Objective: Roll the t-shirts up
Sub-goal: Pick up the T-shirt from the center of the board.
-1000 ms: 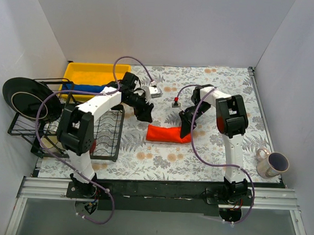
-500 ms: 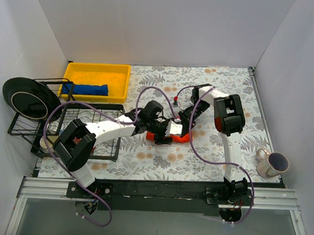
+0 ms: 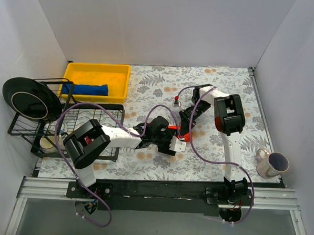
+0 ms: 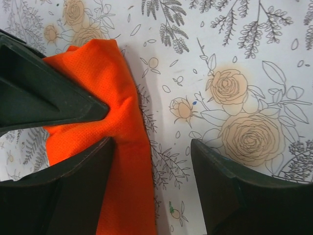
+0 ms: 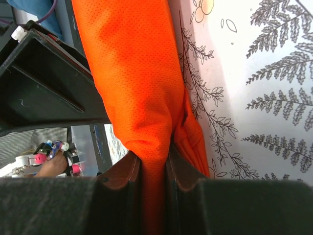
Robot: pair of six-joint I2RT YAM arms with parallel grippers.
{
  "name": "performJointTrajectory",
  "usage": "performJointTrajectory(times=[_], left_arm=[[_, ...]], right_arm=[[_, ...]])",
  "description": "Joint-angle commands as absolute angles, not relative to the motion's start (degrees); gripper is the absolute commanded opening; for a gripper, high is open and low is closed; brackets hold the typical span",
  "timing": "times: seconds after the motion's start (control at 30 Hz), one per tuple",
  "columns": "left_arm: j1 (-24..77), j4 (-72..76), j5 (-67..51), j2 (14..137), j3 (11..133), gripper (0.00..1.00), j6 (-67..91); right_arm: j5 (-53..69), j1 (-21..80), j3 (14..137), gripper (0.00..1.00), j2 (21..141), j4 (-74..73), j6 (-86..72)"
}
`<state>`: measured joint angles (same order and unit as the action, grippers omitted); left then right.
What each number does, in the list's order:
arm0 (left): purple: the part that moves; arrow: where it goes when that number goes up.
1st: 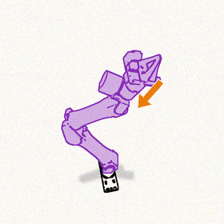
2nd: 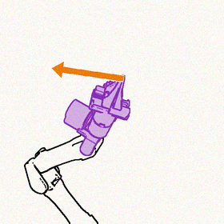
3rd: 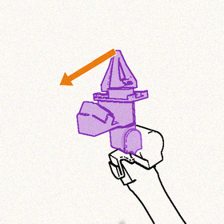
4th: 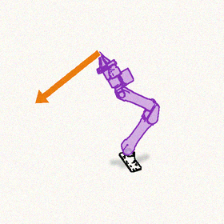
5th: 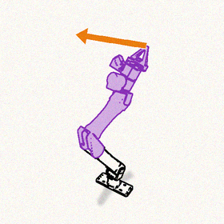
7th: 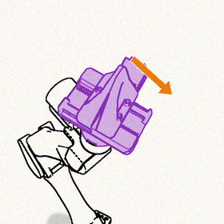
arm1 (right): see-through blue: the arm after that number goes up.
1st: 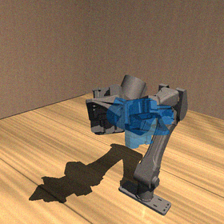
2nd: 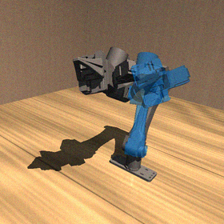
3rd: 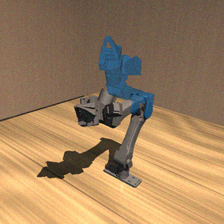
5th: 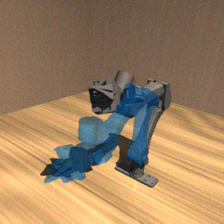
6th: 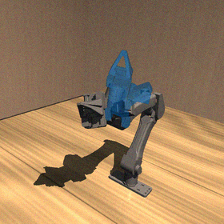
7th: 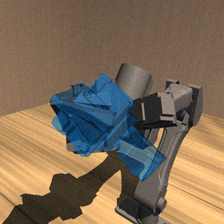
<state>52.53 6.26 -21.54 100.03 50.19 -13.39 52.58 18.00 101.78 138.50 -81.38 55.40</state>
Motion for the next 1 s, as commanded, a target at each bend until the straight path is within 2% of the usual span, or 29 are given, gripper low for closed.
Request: performJointTrajectory(times=[0.0, 0.33, 0.53, 0.77, 0.87, 0.97], left_arm=[[52.03, 8.97, -12.23, 100.81, 50.45, 0.65, -14.42], [51.07, 7.12, -7.03, 100.55, 49.22, 0.61, -15.56], [49.66, 6.33, -6.42, 98.96, 48.78, 0.63, -17.75], [49.31, 9.06, -3.34, 103.26, 47.37, 0.63, -22.76], [48.61, 6.16, -3.16, 105.55, 49.21, 0.58, -22.94], [47.64, 1.24, -5.44, 106.52, 51.23, 0.44, -23.38]], right_arm=[[47.99, 18.02, 100.46, 0.09, 141.24, -74.71, 58.27], [47.64, 17.93, 99.85, 0.09, 143.08, -74.88, 57.74], [47.55, 17.93, 98.44, 0.08, 143.7, -74.88, 58.1], [46.32, 17.93, 97.21, 0.08, 145.02, -74.88, 58.18], [45.7, 17.93, 96.16, 0.08, 145.02, -74.97, 58.71], [45.44, 17.93, 95.71, 0.07, 145.11, -74.97, 58.71]])
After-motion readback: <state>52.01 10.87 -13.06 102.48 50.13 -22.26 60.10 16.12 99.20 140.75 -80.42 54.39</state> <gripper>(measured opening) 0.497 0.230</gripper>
